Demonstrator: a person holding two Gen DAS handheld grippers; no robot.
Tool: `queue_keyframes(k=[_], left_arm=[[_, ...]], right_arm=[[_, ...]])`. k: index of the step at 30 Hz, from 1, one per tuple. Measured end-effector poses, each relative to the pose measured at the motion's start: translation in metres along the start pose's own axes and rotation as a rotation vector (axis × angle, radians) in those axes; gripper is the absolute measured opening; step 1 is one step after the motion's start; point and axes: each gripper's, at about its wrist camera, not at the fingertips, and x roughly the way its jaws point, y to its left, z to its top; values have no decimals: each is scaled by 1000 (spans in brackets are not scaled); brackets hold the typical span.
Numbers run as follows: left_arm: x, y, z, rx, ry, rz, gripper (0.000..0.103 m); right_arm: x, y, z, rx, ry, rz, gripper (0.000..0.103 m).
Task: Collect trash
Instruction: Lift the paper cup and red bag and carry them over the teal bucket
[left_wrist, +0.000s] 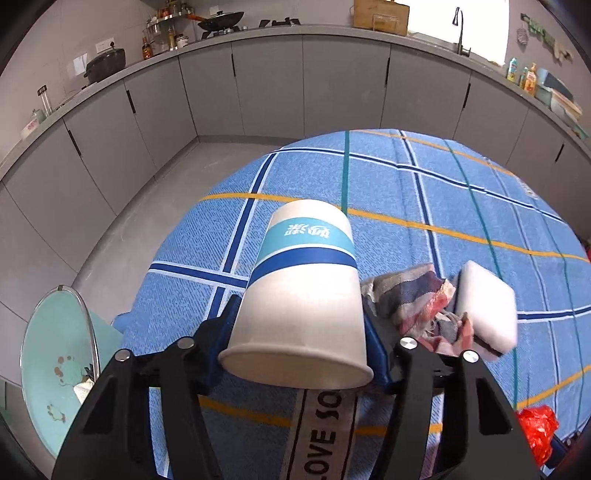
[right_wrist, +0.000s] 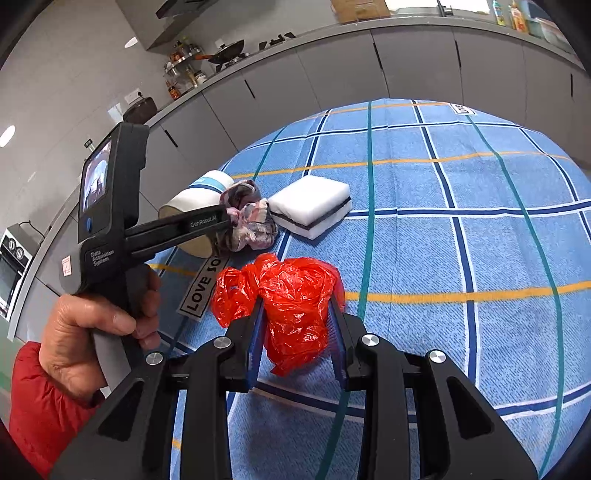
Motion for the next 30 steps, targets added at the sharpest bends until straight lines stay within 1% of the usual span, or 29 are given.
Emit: queue_keyframes(k=[4, 12, 18, 23, 30], left_arm=[[-16, 7, -7, -1, -23, 10, 56], [-59, 26, -32, 1, -58, 33, 57], [-88, 39, -52, -11, -76, 41, 57], [-104, 48, -64, -29, -81, 45, 57], [-115, 56, -81, -44, -78, 40, 57]], right_arm=[[-5, -2, -2, 8, -21, -1, 32], [-21, 8, -6, 29, -64, 0, 32], [-25, 19, -11, 31, -69, 11, 32], [-29, 28, -15, 24, -73, 18, 32], [-31, 39, -20, 19, -74, 29, 32]])
